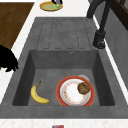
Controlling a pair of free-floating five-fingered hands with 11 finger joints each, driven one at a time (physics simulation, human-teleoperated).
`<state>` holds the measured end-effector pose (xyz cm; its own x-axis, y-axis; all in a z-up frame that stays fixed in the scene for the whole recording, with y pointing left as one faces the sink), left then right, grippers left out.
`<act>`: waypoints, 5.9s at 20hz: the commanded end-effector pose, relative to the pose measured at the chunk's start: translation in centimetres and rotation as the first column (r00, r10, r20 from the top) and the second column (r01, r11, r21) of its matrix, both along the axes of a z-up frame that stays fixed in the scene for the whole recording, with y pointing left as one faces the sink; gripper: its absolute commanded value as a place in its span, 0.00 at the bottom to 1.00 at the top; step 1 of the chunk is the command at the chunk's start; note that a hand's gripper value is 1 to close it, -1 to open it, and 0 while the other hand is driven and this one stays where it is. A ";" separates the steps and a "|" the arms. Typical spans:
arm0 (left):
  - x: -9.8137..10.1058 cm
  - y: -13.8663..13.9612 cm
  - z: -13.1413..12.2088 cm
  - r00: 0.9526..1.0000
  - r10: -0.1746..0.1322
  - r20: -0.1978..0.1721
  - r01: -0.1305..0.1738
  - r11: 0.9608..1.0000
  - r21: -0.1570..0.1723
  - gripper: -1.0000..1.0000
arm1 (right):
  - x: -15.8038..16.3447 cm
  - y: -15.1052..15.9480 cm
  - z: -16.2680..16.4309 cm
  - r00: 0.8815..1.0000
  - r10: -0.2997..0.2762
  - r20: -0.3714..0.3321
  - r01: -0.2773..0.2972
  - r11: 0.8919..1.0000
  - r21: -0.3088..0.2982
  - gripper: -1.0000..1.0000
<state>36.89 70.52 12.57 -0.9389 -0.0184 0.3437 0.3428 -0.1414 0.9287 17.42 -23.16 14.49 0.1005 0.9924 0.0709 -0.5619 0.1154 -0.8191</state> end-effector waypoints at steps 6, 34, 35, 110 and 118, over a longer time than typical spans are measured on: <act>-0.2 -0.9 3.5 0.999 0.005 0.052 -0.004 1.000 -0.014 1.00 | 0.0 0.0 0.0 1.000 0.000 0.000 0.000 1.000 0.000 0.50; -0.3 -18.2 13.8 0.993 0.061 0.101 -0.061 0.998 -0.004 1.00 | 0.0 0.0 0.0 1.000 0.000 0.000 0.000 1.000 0.000 0.50; -0.4 -19.0 13.8 0.994 0.056 0.096 -0.057 0.998 0.000 1.00 | 0.0 0.0 0.0 1.000 0.000 0.000 0.000 1.000 0.000 0.50; -7.9 -74.2 16.4 0.997 0.042 0.058 -0.030 0.980 -0.195 1.00 | 0.0 0.0 0.0 1.000 0.000 0.000 0.000 1.000 0.000 0.50; -7.4 -80.7 10.6 0.998 0.036 0.056 -0.023 0.977 -0.212 1.00 | 0.0 0.0 0.0 1.000 0.000 0.000 0.000 1.000 0.000 0.50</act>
<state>29.27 -7.90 25.00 -0.9577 0.0190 0.2872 0.2879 0.0530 0.9562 17.42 -23.16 14.49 0.1005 0.9924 0.0709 -0.5619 0.1154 -0.8191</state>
